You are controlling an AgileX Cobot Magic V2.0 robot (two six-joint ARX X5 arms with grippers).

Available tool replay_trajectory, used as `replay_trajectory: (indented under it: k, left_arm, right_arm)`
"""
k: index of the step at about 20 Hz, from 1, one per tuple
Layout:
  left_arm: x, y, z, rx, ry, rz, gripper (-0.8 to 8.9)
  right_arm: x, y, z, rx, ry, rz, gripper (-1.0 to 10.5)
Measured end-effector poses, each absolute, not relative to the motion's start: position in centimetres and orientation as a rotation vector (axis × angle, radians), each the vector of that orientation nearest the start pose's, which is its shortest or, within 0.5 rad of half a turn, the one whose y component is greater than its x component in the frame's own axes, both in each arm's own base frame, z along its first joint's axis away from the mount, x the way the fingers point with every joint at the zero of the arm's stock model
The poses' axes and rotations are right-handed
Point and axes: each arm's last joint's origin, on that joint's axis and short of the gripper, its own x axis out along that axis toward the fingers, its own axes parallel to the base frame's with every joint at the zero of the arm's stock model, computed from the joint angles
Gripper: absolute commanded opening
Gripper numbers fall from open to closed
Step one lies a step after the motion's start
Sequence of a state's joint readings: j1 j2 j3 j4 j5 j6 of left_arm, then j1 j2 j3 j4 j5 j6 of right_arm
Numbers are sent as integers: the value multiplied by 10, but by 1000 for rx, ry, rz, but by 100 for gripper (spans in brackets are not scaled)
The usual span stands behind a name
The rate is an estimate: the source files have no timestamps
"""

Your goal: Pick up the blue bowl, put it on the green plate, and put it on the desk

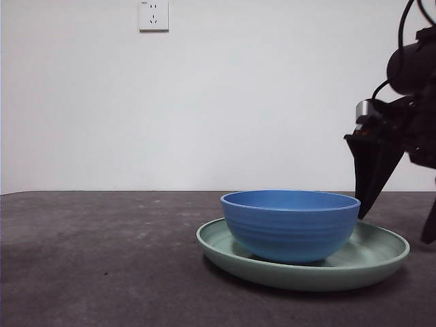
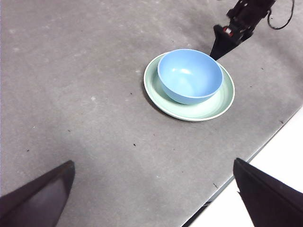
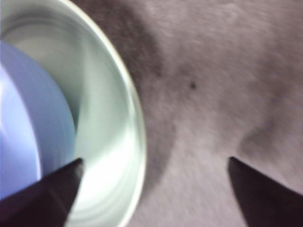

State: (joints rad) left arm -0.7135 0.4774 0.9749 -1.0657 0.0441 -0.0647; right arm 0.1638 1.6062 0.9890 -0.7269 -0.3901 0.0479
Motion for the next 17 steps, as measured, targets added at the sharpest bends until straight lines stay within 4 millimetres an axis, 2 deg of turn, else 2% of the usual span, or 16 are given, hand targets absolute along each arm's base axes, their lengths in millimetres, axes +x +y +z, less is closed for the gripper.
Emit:
replay_trajectory:
  k: [2,4,6,8,10,17]
  left_arm:
    - [40,-36,342,131,572,-718,657]
    - [40,-36,342,131,572,-718,657]
    - [40,-36,342,131,572,-718,657]
    - [40,-36,342,131,573,-718,657]
    - [40,-36,342,131,572,-718,657]
    - [40,-36,342,130,572,-718,657]
  right_arm:
    - [283,63,176,182,1368,449,377]
    - [285,67,169,175,1378,457,280]
    - [287,69,166,169,1379,464,257]
    - [289,71,164,167,1378,468,114]
    - [290,72,161,165,1380,470,18]
    - [291,74,163,186,1391,476,14]
